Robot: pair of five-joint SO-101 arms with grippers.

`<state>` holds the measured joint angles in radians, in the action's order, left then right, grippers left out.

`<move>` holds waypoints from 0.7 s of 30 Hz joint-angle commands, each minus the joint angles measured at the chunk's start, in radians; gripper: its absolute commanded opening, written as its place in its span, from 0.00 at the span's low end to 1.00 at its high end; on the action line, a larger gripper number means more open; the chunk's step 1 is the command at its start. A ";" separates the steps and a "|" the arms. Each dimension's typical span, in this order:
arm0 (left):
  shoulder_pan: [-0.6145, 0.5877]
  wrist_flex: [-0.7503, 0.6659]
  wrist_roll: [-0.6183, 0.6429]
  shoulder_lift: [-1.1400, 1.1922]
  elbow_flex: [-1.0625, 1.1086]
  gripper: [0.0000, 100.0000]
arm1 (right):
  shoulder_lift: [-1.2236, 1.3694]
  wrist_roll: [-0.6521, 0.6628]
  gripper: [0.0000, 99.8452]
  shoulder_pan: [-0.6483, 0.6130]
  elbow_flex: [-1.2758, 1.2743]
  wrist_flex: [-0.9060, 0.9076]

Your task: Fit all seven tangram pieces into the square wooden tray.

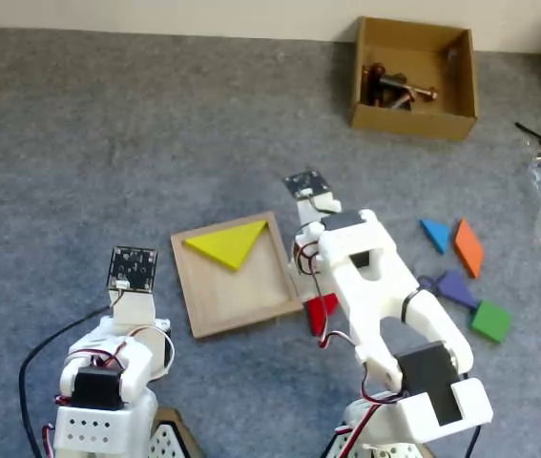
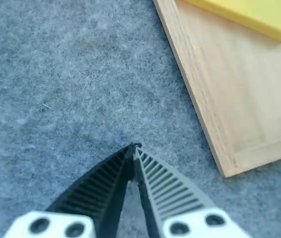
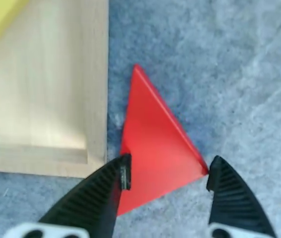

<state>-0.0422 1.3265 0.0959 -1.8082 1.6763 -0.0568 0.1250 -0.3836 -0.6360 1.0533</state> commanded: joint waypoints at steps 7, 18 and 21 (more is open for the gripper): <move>0.015 -0.002 0.008 -0.007 0.019 0.01 | -0.013 -0.049 0.37 -0.021 0.039 0.048; 0.015 -0.002 0.008 -0.007 0.019 0.01 | -0.015 -0.055 0.37 -0.110 0.044 0.048; 0.015 -0.002 0.008 -0.007 0.019 0.01 | -0.015 -0.055 0.37 -0.108 0.074 0.084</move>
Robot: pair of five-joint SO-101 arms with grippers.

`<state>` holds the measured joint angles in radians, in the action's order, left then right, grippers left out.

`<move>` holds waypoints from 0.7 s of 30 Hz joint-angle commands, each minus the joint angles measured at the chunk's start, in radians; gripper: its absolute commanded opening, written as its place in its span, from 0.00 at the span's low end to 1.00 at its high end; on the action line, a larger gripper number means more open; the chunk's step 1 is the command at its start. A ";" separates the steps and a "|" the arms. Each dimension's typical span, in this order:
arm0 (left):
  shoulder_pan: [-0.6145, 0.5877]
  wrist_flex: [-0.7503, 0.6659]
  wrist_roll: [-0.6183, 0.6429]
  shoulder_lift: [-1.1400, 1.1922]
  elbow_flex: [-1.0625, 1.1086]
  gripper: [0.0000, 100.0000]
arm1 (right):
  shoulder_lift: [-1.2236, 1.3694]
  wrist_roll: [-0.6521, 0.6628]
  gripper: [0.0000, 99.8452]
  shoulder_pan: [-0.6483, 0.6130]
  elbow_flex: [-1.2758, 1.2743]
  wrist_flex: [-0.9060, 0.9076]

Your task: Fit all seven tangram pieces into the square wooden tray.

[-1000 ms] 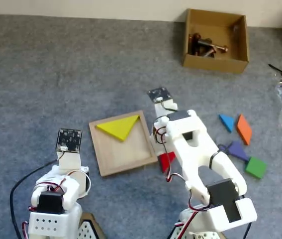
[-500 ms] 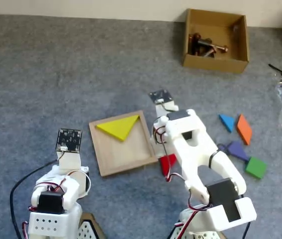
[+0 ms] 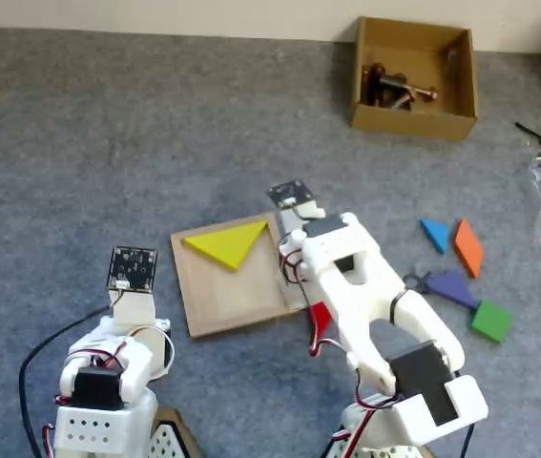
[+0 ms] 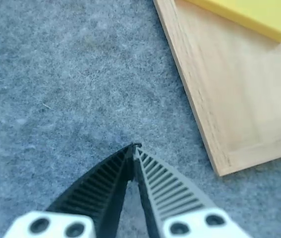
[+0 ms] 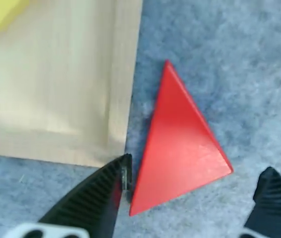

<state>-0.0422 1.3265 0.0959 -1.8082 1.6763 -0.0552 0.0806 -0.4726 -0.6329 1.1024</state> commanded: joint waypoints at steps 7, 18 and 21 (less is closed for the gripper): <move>0.015 -0.002 0.008 -0.007 0.019 0.01 | -0.010 -0.029 0.37 -0.007 0.081 -0.022; 0.015 -0.002 0.008 -0.007 0.019 0.01 | -0.005 -0.080 0.37 0.038 0.010 -0.116; 0.015 -0.002 0.008 -0.007 0.019 0.01 | -0.007 -0.080 0.37 0.038 -0.005 -0.116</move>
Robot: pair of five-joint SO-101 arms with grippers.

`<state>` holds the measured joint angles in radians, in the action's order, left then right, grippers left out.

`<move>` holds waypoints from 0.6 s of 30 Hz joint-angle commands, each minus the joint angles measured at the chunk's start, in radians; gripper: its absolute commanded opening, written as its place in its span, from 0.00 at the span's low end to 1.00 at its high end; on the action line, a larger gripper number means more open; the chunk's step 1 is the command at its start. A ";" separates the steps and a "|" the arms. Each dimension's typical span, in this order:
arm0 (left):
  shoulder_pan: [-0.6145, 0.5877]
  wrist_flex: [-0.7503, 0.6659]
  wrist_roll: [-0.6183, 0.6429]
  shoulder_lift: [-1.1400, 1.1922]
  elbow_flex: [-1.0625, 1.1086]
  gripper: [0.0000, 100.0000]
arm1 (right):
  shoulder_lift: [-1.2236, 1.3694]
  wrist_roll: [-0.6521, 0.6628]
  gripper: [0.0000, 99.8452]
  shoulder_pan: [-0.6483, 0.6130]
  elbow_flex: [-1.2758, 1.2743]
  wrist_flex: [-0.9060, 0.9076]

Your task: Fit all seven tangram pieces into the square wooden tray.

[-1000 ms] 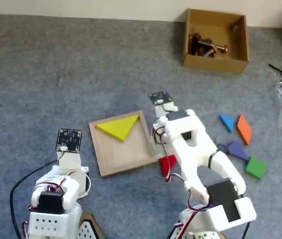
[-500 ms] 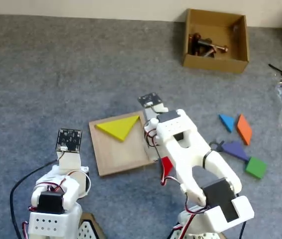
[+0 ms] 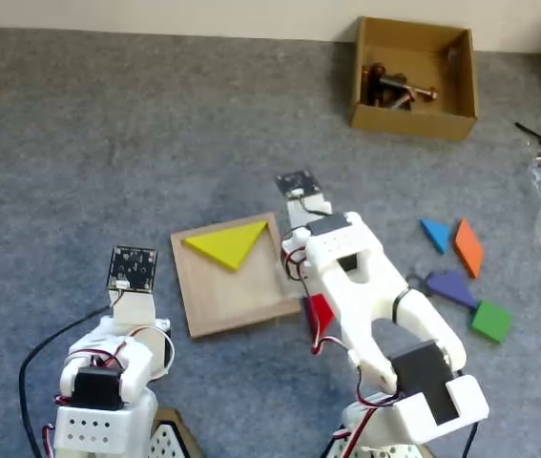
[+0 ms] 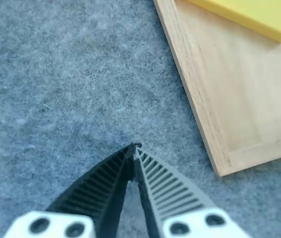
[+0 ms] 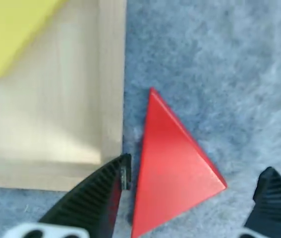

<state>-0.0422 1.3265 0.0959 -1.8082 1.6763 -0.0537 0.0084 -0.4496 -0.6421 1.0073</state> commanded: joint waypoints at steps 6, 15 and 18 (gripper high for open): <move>0.015 -0.002 0.008 -0.007 0.019 0.01 | -0.007 -0.060 0.37 0.015 -0.016 -0.021; 0.015 -0.002 0.008 -0.007 0.019 0.01 | -0.007 -0.121 0.37 -0.008 -0.047 -0.019; 0.015 -0.002 0.008 -0.007 0.019 0.01 | -0.007 -0.115 0.37 -0.019 -0.047 -0.021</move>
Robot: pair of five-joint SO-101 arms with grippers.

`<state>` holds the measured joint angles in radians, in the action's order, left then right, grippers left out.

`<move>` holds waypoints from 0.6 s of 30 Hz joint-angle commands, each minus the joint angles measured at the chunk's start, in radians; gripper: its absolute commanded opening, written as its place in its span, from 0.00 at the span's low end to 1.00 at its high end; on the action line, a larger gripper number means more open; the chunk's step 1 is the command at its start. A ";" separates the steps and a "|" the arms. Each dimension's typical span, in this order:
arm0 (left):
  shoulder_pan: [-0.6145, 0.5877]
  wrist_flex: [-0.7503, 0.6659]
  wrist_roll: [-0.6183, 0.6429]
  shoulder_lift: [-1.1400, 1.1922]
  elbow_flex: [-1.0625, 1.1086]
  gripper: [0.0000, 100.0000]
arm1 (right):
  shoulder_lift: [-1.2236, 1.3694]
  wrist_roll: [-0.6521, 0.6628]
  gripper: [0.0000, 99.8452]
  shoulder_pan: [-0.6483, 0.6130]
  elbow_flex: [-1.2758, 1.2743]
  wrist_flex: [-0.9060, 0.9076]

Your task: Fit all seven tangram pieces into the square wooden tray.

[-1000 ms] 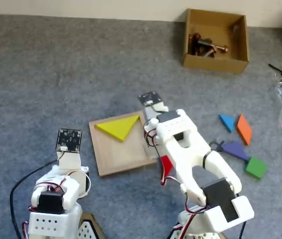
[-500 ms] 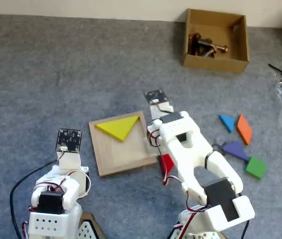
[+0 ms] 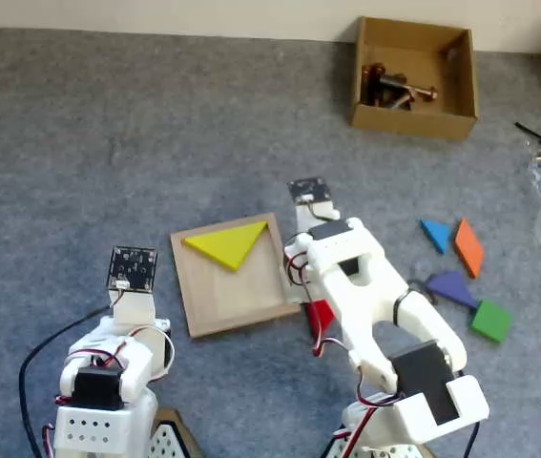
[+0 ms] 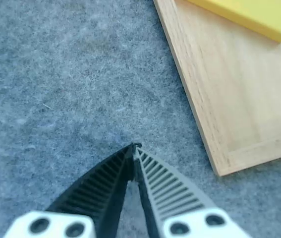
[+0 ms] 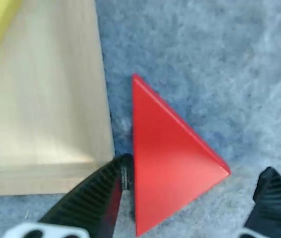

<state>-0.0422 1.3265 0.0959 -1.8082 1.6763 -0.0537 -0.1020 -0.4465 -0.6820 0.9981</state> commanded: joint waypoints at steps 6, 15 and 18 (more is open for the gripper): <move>0.015 -0.002 0.008 -0.007 0.019 0.01 | -0.007 -0.002 0.37 -0.022 -0.007 -0.012; 0.015 -0.002 0.008 -0.007 0.019 0.01 | -0.007 -0.002 0.29 -0.024 -0.015 -0.010; 0.015 -0.002 0.008 -0.007 0.019 0.01 | -0.007 -0.002 0.29 -0.027 -0.030 -0.016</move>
<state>-0.0422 1.3265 0.0959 -1.8082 1.6763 -0.0537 -0.1020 -0.4526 -0.7020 0.9889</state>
